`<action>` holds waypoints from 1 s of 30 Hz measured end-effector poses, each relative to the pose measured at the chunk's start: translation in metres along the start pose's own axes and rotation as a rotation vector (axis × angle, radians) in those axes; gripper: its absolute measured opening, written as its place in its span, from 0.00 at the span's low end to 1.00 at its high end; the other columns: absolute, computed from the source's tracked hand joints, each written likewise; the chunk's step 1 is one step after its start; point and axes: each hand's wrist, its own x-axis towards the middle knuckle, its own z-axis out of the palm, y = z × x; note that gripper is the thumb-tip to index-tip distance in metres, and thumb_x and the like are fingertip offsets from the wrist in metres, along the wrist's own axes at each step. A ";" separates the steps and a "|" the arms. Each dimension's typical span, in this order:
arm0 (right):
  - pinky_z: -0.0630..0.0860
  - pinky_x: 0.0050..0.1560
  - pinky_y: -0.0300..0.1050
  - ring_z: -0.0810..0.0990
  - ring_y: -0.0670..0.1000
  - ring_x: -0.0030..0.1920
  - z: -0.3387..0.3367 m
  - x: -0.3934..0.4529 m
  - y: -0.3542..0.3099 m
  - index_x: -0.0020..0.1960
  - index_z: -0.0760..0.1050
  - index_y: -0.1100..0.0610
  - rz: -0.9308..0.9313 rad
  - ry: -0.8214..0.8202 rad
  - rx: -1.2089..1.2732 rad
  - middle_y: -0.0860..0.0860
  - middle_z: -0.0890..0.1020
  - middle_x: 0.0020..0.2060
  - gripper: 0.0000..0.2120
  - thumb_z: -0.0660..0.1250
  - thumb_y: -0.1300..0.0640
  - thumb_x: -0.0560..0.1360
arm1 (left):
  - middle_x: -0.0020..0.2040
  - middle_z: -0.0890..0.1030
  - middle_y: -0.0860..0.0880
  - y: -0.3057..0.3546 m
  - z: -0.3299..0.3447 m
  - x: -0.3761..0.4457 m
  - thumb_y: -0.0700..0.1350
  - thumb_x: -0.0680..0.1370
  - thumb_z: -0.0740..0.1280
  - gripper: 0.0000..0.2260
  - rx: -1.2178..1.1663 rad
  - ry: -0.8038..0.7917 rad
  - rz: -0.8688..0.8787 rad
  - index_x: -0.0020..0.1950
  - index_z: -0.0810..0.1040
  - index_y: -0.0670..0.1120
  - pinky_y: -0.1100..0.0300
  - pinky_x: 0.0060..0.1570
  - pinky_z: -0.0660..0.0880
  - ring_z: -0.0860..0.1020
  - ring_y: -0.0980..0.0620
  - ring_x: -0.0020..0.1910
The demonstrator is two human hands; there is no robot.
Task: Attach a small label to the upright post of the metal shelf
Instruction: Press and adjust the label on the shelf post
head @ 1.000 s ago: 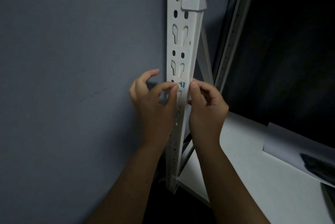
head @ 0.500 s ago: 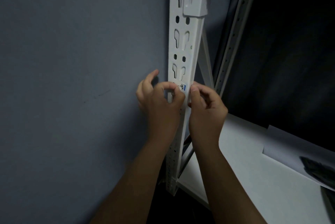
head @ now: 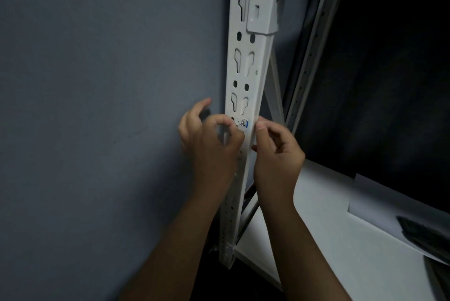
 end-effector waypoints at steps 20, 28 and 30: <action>0.74 0.47 0.28 0.78 0.37 0.47 -0.005 -0.012 -0.019 0.49 0.79 0.49 -0.108 -0.119 -0.123 0.49 0.79 0.47 0.08 0.66 0.61 0.77 | 0.50 0.74 0.59 0.011 -0.030 -0.002 0.57 0.72 0.63 0.04 -0.281 -0.298 -0.053 0.41 0.76 0.59 0.51 0.50 0.76 0.75 0.49 0.55; 0.80 0.52 0.43 0.83 0.46 0.48 -0.009 -0.018 -0.029 0.48 0.82 0.54 0.058 -0.227 0.030 0.50 0.85 0.44 0.06 0.68 0.61 0.75 | 0.51 0.73 0.59 0.010 -0.035 -0.002 0.53 0.73 0.62 0.03 -0.310 -0.299 -0.066 0.42 0.75 0.58 0.60 0.48 0.74 0.75 0.51 0.54; 0.80 0.51 0.41 0.82 0.45 0.46 -0.008 -0.018 -0.028 0.47 0.82 0.55 0.067 -0.213 0.028 0.49 0.85 0.42 0.05 0.68 0.62 0.75 | 0.51 0.74 0.58 0.009 -0.034 -0.002 0.53 0.73 0.63 0.03 -0.298 -0.296 -0.064 0.42 0.75 0.58 0.62 0.47 0.72 0.74 0.51 0.54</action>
